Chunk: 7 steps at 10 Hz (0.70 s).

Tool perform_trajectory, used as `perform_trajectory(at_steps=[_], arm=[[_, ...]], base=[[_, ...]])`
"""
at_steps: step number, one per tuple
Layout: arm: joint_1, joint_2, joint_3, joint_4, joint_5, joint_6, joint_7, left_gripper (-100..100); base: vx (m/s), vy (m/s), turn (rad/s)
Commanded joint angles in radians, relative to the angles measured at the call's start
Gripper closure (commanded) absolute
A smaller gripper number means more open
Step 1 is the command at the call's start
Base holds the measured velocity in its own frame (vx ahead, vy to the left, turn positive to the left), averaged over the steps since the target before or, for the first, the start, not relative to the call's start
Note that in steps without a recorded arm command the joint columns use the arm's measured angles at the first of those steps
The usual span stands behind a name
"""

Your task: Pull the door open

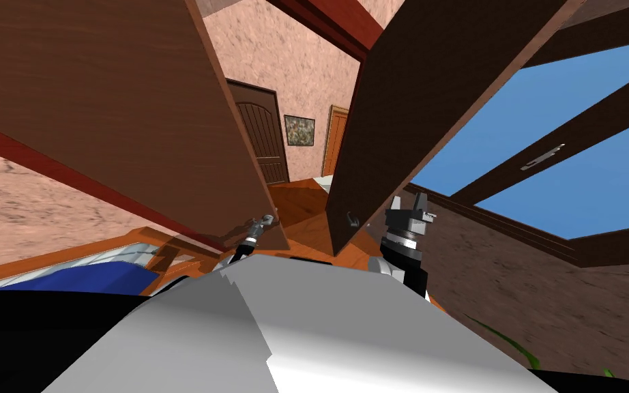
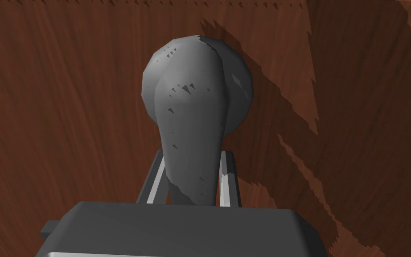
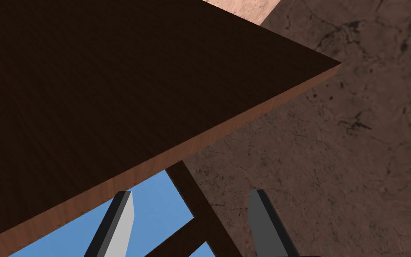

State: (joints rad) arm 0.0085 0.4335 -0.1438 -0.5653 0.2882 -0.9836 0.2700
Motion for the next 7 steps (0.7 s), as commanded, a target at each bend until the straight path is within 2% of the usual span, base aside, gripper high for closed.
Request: perform_trajectory(at_steps=[1,2,4,5,7], arm=[[0.01,0.011,-0.02,0.01,-0.006,-0.03,0.021,100],[0.02,0.02,-0.033,0.008,-0.009,-0.046,0.032,100],[0.032,0.03,-0.046,0.006,-0.012,-0.063,0.045,100],[0.048,0.045,-0.064,0.004,-0.016,-0.087,0.062,100],[0.067,0.062,-0.086,0.001,-0.021,-0.117,0.083,100]], base=[[-0.214,0.064,-0.138],[-0.224,0.044,-0.12],[-0.156,0.023,-0.061],[-0.171,0.034,-0.135],[-0.229,0.075,-0.131]])
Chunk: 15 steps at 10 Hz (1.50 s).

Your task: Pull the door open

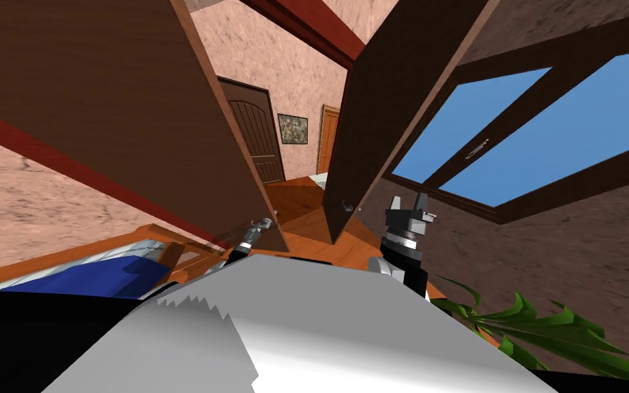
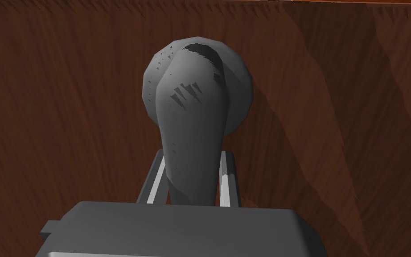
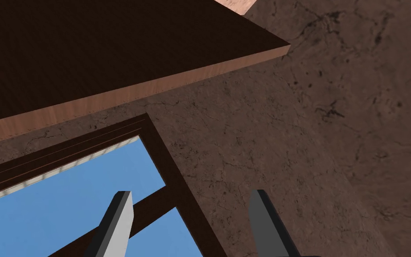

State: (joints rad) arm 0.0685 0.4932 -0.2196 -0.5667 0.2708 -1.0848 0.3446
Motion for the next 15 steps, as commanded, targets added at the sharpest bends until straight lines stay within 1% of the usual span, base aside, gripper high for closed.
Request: perform_trajectory(at_steps=[1,2,4,5,8,11,12,13,14,15], arm=[[0.0,0.0,0.0,0.0,0.0,0.0,0.0,100],[-0.001,-0.001,-0.011,0.001,-0.01,-0.004,0.006,100],[-0.008,-0.001,-0.021,0.001,-0.023,-0.008,0.012,100],[-0.013,-0.001,-0.031,0.001,-0.034,-0.011,0.016,100],[-0.024,-0.001,-0.049,0.0,-0.055,-0.017,0.026,100],[-0.031,-0.001,-0.06,0.0,-0.068,-0.02,0.031,100],[-0.028,0.001,-0.055,-0.004,-0.064,-0.014,0.029,100],[-0.01,0.003,-0.061,0.008,-0.064,-0.043,0.031,100],[0.001,0.004,-0.063,0.015,-0.063,-0.062,0.032,100],[0.015,0.005,-0.066,0.024,-0.061,-0.087,0.033,100]], base=[[-0.117,0.036,-0.027],[-0.167,0.021,-0.068],[-0.238,0.066,-0.1],[-0.22,0.069,-0.13],[-0.225,0.109,-0.095],[-0.197,0.096,-0.055],[-0.083,0.039,-0.015],[-0.024,0.021,-0.06],[-0.017,0.026,-0.092],[-0.009,0.025,-0.083]])
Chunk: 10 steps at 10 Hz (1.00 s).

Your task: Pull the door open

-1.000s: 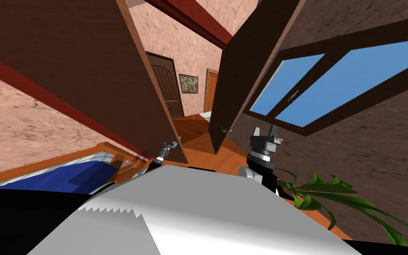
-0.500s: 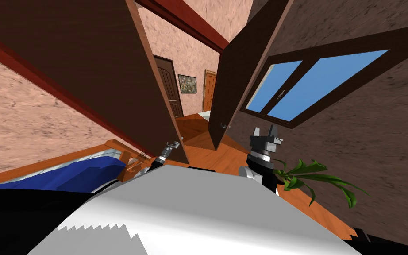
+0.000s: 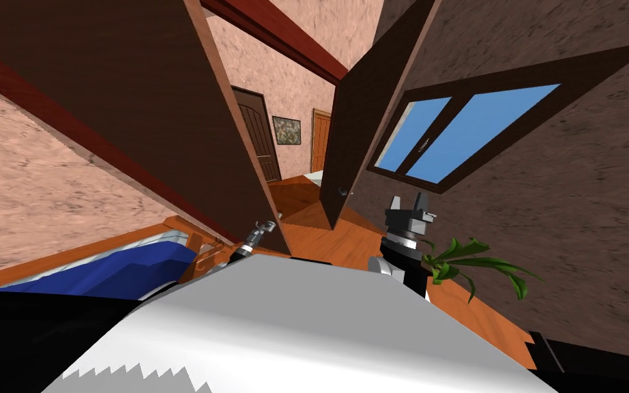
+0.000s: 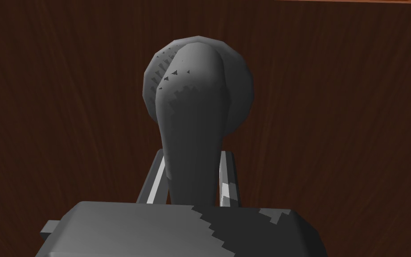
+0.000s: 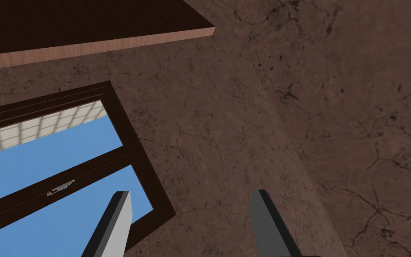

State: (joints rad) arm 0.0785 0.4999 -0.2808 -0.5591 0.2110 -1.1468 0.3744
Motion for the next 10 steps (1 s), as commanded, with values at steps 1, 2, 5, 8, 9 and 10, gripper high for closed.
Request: perform_trajectory(at_steps=[1,2,5,8,9,10], arm=[[0.02,0.001,-0.009,0.026,0.0,-0.05,0.004,100],[0.037,0.003,-0.012,0.037,0.002,-0.081,0.006,100],[0.055,0.005,-0.016,0.048,0.004,-0.115,0.007,100],[0.093,0.01,-0.025,0.073,0.008,-0.184,0.01,100],[0.113,0.012,-0.029,0.086,0.01,-0.219,0.012,100],[0.113,0.012,-0.029,0.086,0.01,-0.219,0.012,100]], base=[[-0.007,0.026,-0.093],[-0.01,0.023,-0.124],[-0.01,0.009,-0.03],[-0.016,0.024,-0.083],[-0.017,0.032,-0.124],[-0.023,0.022,-0.03]])
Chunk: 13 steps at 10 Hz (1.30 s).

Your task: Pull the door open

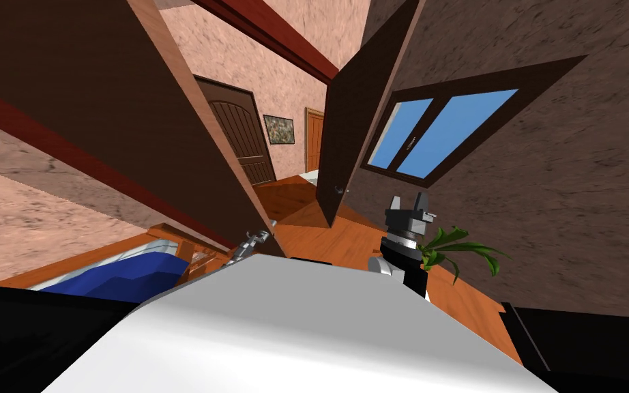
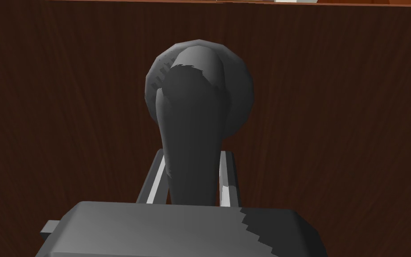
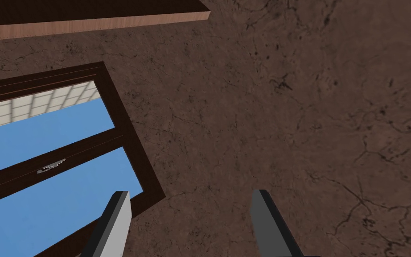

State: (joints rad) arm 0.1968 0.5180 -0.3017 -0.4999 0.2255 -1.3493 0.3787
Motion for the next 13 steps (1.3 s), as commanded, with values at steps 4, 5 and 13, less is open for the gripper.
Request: perform_trajectory(at_steps=[4,5,13], arm=[[0.033,-0.001,-0.016,0.052,0.0,-0.084,0.01,100],[0.052,0.002,-0.02,0.063,0.001,-0.116,0.012,100],[0.098,0.009,-0.03,0.093,0.006,-0.195,0.015,100]], base=[[-0.017,0.019,-0.059],[-0.009,0.008,-0.081],[-0.009,0.016,-0.042]])
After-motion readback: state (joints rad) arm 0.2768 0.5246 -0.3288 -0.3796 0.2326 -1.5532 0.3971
